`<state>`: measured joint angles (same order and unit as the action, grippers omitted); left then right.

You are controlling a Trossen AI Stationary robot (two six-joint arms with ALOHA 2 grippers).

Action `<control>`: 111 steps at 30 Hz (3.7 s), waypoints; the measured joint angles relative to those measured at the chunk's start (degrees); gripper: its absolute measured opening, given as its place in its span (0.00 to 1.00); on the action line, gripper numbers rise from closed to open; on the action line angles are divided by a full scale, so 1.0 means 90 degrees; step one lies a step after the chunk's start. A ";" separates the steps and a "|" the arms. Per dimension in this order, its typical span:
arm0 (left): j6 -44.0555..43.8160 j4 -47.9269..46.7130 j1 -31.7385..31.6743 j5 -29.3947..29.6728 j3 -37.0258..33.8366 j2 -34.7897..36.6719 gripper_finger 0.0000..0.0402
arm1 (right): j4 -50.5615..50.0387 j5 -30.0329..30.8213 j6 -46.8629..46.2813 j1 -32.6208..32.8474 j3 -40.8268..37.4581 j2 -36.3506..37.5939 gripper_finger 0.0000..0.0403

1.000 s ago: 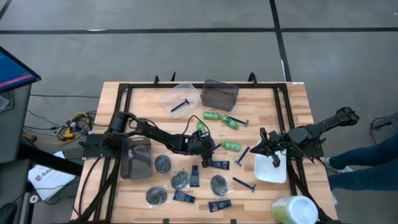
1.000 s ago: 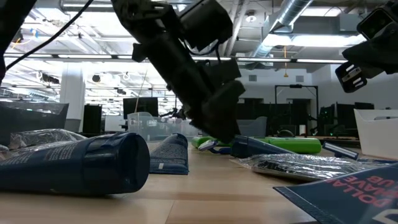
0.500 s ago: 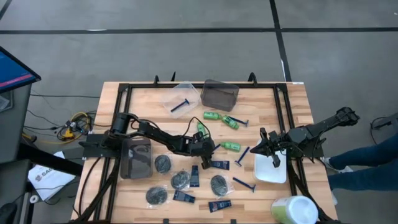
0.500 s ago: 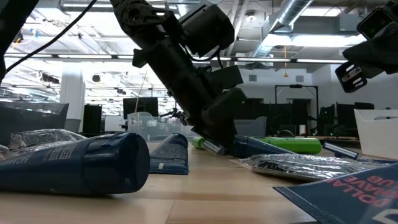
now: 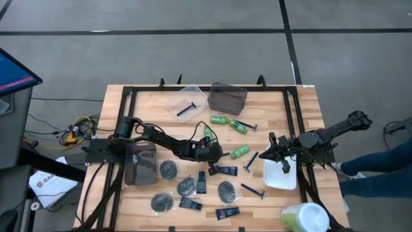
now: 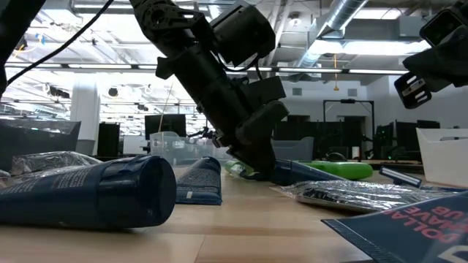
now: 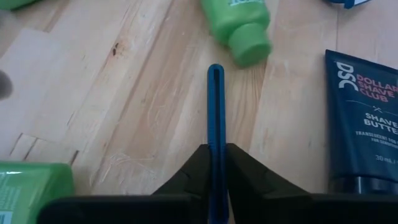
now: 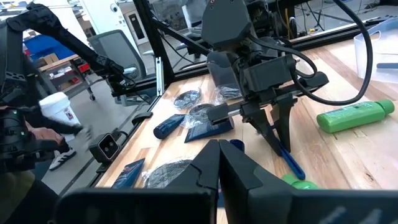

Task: Pick & Place Travel size toiletries
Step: Put the blue razor into the white transparent bin

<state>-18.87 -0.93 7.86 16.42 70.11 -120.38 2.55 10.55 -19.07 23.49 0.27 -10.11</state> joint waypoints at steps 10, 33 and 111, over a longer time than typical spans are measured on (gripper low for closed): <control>-0.0007 -0.0189 -0.0090 -0.0048 -0.0039 0.0515 0.07 | -0.0002 0.0000 0.0000 0.0000 0.0000 -0.0002 0.00; 0.1689 -0.1984 -0.2578 0.1236 -0.0278 0.3293 0.08 | -0.0001 -0.0001 0.0000 -0.0001 0.0002 -0.0001 0.00; 0.0874 0.0255 -0.2430 -0.0074 -0.2494 0.6350 0.36 | 0.0674 0.0839 0.0194 -0.0289 0.0939 -0.0116 0.00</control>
<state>-11.01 1.37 -14.01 15.76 47.66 -63.23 8.61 18.10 -17.32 20.89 8.72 -11.15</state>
